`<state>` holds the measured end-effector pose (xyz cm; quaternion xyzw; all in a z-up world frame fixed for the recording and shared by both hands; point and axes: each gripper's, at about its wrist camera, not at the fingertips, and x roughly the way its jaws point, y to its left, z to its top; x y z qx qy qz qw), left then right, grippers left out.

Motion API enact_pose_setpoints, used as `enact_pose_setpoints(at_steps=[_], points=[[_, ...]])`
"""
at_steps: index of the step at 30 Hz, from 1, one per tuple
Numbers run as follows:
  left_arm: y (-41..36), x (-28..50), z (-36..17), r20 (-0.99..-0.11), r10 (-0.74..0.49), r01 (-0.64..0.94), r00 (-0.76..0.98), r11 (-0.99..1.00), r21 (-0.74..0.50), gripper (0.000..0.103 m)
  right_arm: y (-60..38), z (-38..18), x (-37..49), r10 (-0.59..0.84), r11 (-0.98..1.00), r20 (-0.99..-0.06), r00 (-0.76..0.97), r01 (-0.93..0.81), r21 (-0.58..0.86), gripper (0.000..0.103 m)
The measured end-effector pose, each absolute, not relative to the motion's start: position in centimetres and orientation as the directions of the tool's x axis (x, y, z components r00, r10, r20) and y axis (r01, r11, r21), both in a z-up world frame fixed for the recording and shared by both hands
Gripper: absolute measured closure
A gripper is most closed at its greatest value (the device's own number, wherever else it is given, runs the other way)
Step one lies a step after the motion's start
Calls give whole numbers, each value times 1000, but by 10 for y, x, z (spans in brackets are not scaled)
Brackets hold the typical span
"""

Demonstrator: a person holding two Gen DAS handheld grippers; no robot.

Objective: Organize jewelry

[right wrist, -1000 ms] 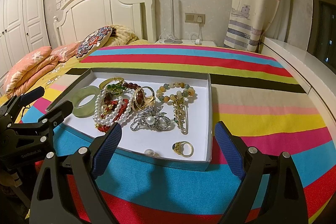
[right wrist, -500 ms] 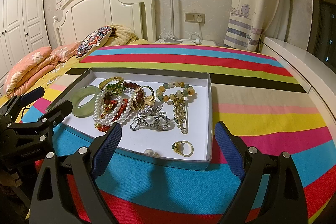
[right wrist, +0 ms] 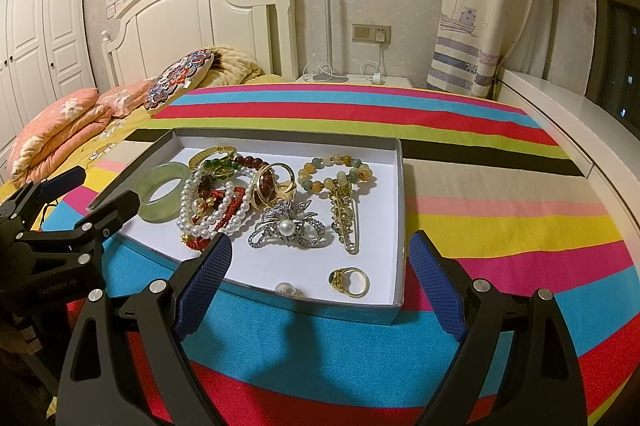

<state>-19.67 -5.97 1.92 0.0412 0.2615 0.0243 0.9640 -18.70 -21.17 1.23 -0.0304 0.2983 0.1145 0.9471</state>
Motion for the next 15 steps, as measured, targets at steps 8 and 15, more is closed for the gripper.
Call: enact_pose_setpoints(at_steps=[8, 15], points=[[-65, -198, 15, -524, 58, 0, 850, 994, 110, 2, -211, 12, -189, 203, 971, -572, 795, -238, 14, 17], [-55, -209, 16, -643, 42, -1, 765, 998, 64, 2, -207, 10, -213, 275, 948, -640, 718, -313, 56, 17]])
